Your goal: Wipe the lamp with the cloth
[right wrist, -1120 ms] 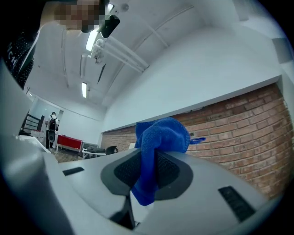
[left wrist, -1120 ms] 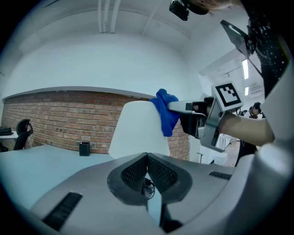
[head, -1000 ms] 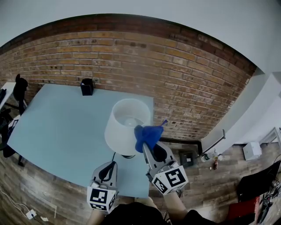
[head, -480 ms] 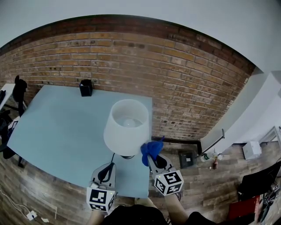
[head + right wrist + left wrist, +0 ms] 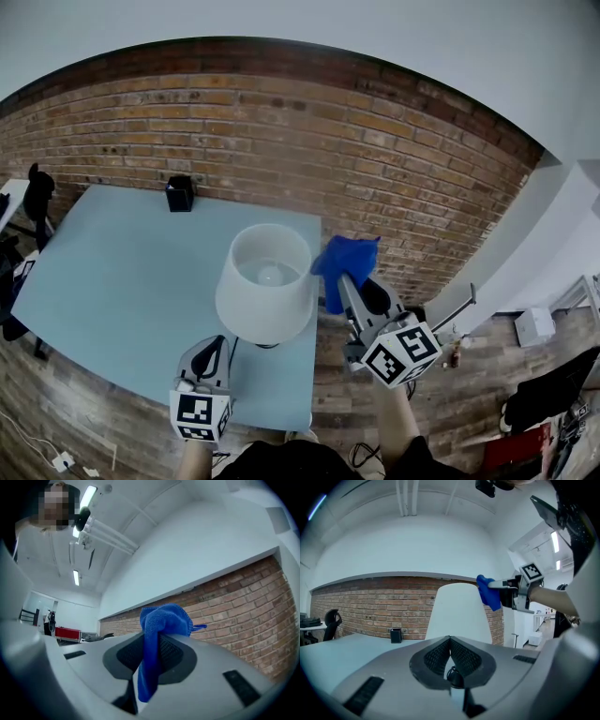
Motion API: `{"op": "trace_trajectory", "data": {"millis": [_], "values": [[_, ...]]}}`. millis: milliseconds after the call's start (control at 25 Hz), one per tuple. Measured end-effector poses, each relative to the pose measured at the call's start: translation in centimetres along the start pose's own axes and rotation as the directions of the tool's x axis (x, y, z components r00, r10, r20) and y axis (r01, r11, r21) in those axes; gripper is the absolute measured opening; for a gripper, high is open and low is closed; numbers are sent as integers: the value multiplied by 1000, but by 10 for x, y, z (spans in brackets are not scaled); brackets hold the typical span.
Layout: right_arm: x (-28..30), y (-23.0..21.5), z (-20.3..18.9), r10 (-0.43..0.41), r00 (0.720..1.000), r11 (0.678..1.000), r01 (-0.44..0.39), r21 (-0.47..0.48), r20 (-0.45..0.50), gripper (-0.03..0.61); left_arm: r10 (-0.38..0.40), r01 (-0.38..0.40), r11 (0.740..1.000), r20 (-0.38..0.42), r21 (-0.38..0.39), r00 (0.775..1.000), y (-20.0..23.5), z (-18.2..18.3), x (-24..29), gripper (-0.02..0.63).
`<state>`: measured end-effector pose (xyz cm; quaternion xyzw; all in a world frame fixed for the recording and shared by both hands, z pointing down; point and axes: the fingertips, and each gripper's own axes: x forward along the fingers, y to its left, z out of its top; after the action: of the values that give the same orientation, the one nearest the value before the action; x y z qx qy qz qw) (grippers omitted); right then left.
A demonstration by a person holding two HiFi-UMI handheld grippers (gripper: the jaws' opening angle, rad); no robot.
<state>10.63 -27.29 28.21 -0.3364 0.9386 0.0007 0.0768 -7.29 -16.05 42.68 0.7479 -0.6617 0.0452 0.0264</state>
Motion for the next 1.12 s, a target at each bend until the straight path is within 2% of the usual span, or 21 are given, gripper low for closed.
{"op": "trace_trajectory", "data": {"millis": [160,280,680,920,1120], "values": [[24,0,25,34,999,999,-33,-35,23,61,44,-45,998,10,44,999,18,10,15,9],[34,4,20,62,998,998,-62,-18,10,61,69,-70,995,8,67,998,30,20,26,8],[37,-17,-52,17,994,998,-11,61,-108,61,104,-101,991,-33,83,994,42,8,49,9],[33,-31,-99,-10,976,1000,15,24,-216,61,124,-118,989,-71,85,990,49,-6,56,9],[32,-45,-132,-14,959,998,32,59,-284,61,136,-128,989,-105,79,985,57,-16,62,9]]}}
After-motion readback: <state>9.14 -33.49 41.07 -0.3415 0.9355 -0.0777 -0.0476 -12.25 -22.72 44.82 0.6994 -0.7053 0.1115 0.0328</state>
